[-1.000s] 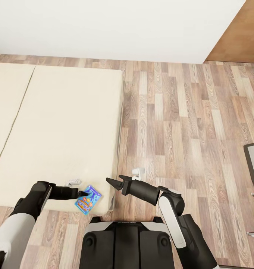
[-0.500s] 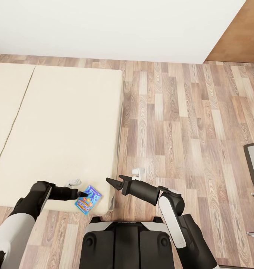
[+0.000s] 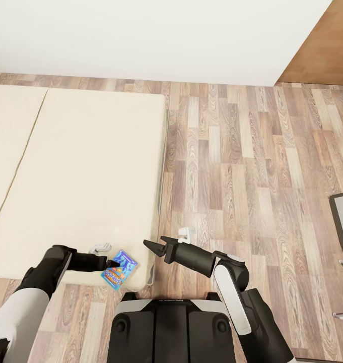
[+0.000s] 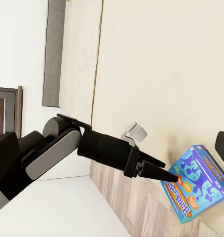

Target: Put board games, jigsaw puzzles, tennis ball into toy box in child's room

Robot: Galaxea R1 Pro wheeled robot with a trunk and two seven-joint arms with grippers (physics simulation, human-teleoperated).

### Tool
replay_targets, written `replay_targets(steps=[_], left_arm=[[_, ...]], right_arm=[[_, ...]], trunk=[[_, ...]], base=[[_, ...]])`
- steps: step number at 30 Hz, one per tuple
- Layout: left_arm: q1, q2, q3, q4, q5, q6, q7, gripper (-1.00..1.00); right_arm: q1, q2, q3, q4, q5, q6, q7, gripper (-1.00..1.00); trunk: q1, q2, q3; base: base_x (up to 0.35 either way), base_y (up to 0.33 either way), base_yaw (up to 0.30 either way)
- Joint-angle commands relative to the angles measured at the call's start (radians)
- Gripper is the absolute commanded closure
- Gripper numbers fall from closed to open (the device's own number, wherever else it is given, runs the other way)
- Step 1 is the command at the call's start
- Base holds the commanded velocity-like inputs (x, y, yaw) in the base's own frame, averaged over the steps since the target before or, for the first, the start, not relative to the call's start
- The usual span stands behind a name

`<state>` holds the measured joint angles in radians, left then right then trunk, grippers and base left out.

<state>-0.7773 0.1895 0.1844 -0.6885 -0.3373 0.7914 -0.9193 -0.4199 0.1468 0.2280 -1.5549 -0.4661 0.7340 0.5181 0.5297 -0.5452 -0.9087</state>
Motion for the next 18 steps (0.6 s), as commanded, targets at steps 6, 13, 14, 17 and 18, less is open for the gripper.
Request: replay_targets(steps=[6, 13, 14, 17, 18], left_arm=[[0.000, -0.002, 0.000, 0.018, -0.012, 0.005, -0.009, -1.00], [0.000, -0.002, -0.018, 0.043, -0.012, 0.003, -0.009, -1.00], [0.000, -0.002, -0.019, 0.044, -0.012, 0.003, -0.010, -1.00], [0.000, -0.005, -0.020, 0.045, -0.011, 0.003, -0.010, -1.00], [0.000, -0.007, -0.020, 0.045, -0.011, 0.003, -0.010, -1.00]], right_arm=[[0.000, 0.000, -0.001, -0.001, -0.003, 0.006, 0.000, -1.00], [0.000, 0.000, -0.002, -0.001, -0.003, 0.007, 0.000, -1.00], [0.000, 0.000, -0.002, -0.001, -0.003, 0.007, 0.000, -1.00], [0.000, 0.000, -0.002, -0.001, -0.003, 0.007, 0.000, -1.00], [0.000, 0.000, -0.002, -0.001, -0.003, 0.007, 0.000, -1.00]], trunk=[[0.000, -0.001, -0.001], [0.000, -0.001, -0.001], [0.000, -0.001, -0.001], [0.000, -0.001, -0.001], [0.000, -0.001, -0.001]], base=[[0.000, 0.000, 0.000], [0.000, 0.000, 0.000], [0.000, 0.000, 0.000], [0.000, -0.002, 0.000], [0.000, -0.017, 0.000]])
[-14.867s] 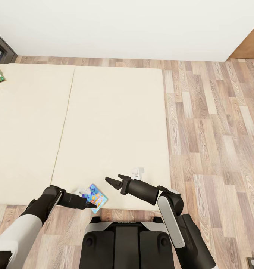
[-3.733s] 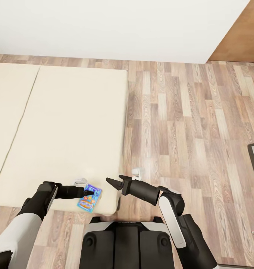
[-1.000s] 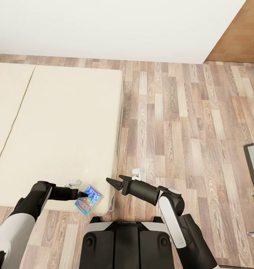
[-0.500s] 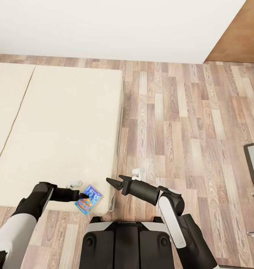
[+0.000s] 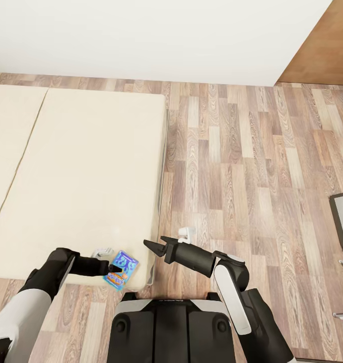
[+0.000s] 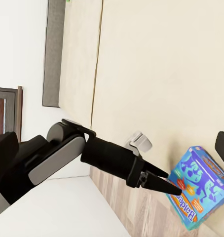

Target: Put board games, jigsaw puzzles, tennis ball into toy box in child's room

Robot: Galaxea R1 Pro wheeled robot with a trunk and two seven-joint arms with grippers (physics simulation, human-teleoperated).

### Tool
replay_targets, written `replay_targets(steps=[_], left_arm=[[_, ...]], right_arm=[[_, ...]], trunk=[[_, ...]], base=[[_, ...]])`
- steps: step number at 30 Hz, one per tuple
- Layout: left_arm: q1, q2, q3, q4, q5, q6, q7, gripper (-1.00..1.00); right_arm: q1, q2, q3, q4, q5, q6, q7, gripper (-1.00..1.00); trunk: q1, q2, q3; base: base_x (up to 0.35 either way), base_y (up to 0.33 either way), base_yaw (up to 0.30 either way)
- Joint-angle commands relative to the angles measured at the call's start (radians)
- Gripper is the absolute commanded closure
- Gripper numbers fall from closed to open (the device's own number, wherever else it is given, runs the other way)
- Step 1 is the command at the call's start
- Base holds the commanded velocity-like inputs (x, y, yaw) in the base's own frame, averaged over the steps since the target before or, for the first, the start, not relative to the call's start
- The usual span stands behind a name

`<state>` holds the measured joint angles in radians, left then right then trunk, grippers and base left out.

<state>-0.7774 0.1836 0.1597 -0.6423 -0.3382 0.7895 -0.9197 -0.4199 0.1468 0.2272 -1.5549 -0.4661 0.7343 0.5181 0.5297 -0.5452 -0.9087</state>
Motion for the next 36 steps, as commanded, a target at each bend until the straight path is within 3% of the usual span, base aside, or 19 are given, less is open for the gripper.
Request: replay_targets(steps=[1, 36], left_arm=[[0.000, -0.002, 0.005, -0.001, -0.011, 0.005, -0.010, -1.00], [0.000, -0.006, 0.007, 0.000, -0.003, 0.002, -0.006, -1.00]], right_arm=[[0.000, 0.000, -0.001, -0.001, -0.003, 0.007, 0.000, -1.00], [0.000, 0.000, -0.002, -0.001, -0.003, 0.007, 0.000, -1.00]], trunk=[[0.000, -0.001, -0.001], [0.000, -0.001, -0.001]], base=[[0.000, -0.036, 0.000], [0.000, -0.087, 0.000]])
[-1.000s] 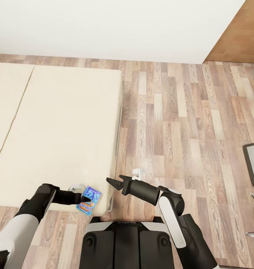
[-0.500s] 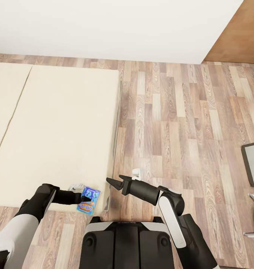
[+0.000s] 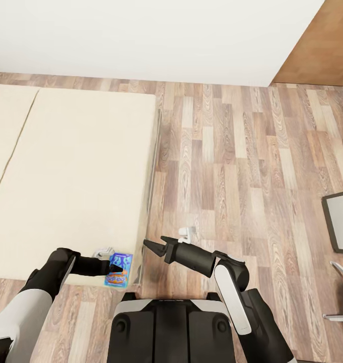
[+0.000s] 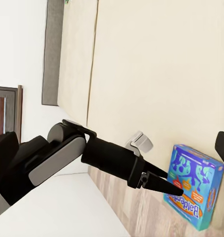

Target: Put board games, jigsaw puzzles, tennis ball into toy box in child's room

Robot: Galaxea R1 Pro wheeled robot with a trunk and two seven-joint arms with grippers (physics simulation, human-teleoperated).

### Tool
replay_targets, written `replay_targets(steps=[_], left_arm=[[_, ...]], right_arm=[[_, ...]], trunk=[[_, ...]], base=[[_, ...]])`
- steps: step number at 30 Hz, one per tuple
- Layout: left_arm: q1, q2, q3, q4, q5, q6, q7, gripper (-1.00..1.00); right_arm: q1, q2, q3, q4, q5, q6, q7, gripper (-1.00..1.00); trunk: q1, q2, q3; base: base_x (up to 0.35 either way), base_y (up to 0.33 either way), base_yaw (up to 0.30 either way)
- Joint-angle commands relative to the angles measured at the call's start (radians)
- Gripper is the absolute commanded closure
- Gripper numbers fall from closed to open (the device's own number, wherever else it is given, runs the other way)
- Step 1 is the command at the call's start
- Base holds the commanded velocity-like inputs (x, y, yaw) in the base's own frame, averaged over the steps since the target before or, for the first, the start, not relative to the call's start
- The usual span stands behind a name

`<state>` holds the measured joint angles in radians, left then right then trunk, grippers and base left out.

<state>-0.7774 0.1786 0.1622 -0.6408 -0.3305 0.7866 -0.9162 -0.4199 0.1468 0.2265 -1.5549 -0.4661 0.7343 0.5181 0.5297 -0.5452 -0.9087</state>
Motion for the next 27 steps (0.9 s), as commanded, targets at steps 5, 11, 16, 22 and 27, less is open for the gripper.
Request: replay_targets(steps=[5, 11, 16, 22, 27], left_arm=[[0.000, -0.001, 0.005, -0.001, -0.010, 0.005, -0.009, -1.00], [0.000, -0.001, 0.006, -0.001, -0.009, 0.005, -0.009, -1.00], [0.000, -0.001, 0.007, -0.002, -0.009, 0.005, -0.009, -1.00], [0.000, -0.001, 0.007, -0.001, -0.009, 0.005, -0.009, -1.00], [0.000, -0.001, 0.007, -0.001, -0.009, 0.005, -0.009, -1.00]], right_arm=[[0.000, 0.000, -0.001, -0.001, -0.003, 0.006, 0.000, -1.00], [0.000, 0.000, -0.001, -0.001, -0.003, 0.006, 0.000, -1.00], [0.000, 0.000, -0.001, -0.001, -0.003, 0.007, 0.000, -1.00], [0.000, 0.000, -0.001, -0.001, -0.003, 0.007, 0.000, -1.00], [0.000, 0.000, -0.001, -0.001, -0.003, 0.007, 0.000, -1.00]], trunk=[[0.000, -0.001, -0.001], [0.000, -0.001, -0.001], [0.000, -0.001, -0.001], [0.000, -0.001, -0.001], [0.000, -0.001, -0.001]], base=[[0.000, -0.096, 0.000], [0.000, -0.027, 0.000], [0.000, -0.005, 0.000], [0.000, -0.001, 0.000], [0.000, 0.000, 0.000]])
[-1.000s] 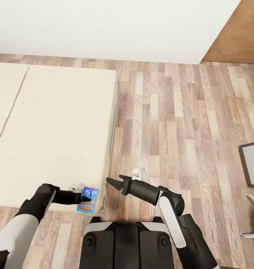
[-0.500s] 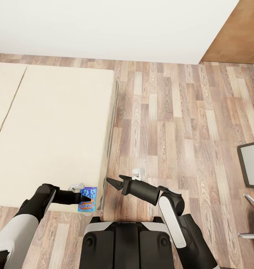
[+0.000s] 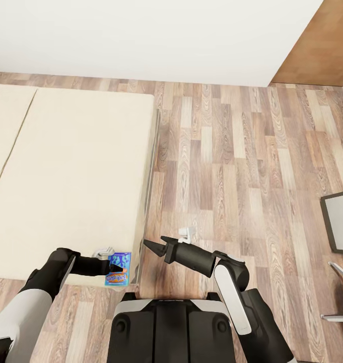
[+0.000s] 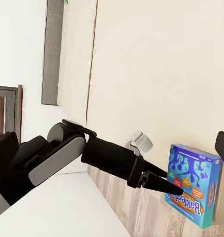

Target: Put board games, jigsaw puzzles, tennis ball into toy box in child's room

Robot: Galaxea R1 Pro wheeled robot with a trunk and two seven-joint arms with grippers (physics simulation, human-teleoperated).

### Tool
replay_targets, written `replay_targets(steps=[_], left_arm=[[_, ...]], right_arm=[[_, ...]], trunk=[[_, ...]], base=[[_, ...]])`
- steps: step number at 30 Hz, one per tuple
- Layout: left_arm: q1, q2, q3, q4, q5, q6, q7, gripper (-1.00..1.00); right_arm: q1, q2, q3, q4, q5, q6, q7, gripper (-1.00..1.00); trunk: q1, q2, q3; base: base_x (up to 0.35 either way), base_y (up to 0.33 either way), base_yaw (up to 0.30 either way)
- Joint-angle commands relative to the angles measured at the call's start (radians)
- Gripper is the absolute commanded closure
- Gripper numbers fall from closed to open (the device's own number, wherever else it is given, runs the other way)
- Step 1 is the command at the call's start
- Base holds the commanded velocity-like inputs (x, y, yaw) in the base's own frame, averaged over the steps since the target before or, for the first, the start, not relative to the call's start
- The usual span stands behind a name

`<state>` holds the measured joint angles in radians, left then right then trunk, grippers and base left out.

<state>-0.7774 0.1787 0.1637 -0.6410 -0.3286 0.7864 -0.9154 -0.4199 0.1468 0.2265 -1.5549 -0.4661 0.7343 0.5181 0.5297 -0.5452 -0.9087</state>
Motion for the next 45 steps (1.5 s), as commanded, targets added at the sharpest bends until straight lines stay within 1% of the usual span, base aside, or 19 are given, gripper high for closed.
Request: replay_targets(steps=[1, 45], left_arm=[[0.000, -0.001, 0.005, -0.001, -0.010, 0.005, -0.010, -1.00], [0.000, -0.001, 0.008, -0.001, -0.010, 0.004, -0.010, -1.00]], right_arm=[[0.000, 0.000, -0.001, -0.001, -0.003, 0.007, 0.000, -1.00], [0.000, 0.000, -0.001, -0.004, -0.011, 0.006, -0.002, -1.00]], trunk=[[0.000, -0.001, -0.001], [0.000, -0.001, -0.001]], base=[[0.000, 0.000, 0.000], [0.000, 0.000, 0.000]])
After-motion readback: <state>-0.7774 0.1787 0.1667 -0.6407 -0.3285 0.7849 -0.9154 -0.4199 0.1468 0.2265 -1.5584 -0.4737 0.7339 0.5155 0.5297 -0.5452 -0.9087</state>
